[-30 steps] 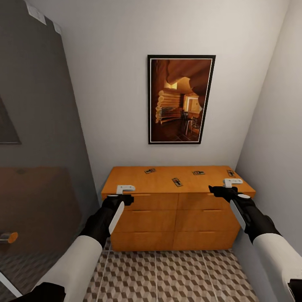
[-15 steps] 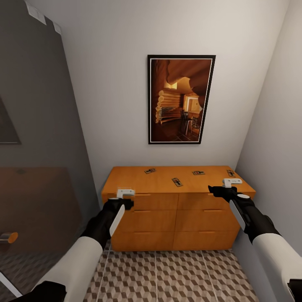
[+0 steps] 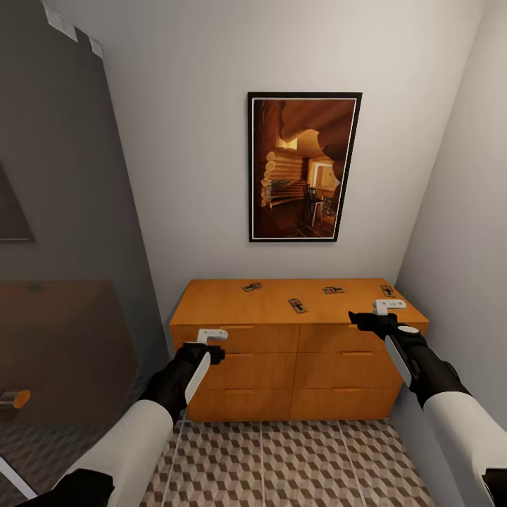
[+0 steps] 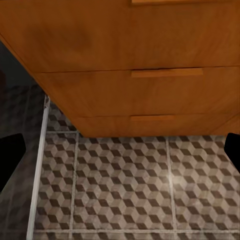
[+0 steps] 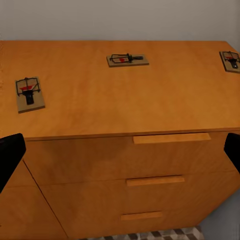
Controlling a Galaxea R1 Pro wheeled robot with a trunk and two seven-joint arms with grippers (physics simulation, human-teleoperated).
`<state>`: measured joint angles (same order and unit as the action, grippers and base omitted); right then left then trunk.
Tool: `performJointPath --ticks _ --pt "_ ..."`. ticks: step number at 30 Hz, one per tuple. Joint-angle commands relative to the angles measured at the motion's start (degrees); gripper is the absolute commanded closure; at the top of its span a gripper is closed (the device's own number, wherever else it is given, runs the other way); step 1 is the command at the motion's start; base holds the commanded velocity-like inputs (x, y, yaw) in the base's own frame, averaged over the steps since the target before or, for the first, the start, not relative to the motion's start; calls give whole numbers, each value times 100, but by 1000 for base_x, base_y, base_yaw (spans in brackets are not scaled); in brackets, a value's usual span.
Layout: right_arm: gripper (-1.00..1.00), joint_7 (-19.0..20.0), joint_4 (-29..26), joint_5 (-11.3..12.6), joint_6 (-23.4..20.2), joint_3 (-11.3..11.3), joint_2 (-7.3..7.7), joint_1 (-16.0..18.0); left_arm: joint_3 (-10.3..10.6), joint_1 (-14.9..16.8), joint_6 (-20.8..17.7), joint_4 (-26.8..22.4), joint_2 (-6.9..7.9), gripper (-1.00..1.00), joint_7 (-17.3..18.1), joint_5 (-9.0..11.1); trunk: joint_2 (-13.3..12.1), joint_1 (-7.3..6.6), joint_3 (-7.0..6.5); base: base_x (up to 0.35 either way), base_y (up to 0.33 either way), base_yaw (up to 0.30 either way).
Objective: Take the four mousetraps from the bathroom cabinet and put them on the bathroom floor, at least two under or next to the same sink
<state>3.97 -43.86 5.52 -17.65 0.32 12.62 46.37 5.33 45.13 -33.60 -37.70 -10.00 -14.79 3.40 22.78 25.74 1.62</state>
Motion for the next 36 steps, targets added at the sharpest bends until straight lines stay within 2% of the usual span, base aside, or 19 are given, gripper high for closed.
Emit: performJointPath --ticks 1,15,36 --pt "-100 10 -9 58 -30 3 4 4 8 5 -24 -5 0 -100 -39 37 14 4 14 0 0 0" --pt "-100 27 6 71 -36 12 3 4 -71 5 -31 -359 0 -100 -79 38 14 4 14 0 0 0" --pt "-100 16 9 63 -37 3 4 4 -93 -10 -32 -335 0 -100 -87 15 14 4 14 0 0 0"
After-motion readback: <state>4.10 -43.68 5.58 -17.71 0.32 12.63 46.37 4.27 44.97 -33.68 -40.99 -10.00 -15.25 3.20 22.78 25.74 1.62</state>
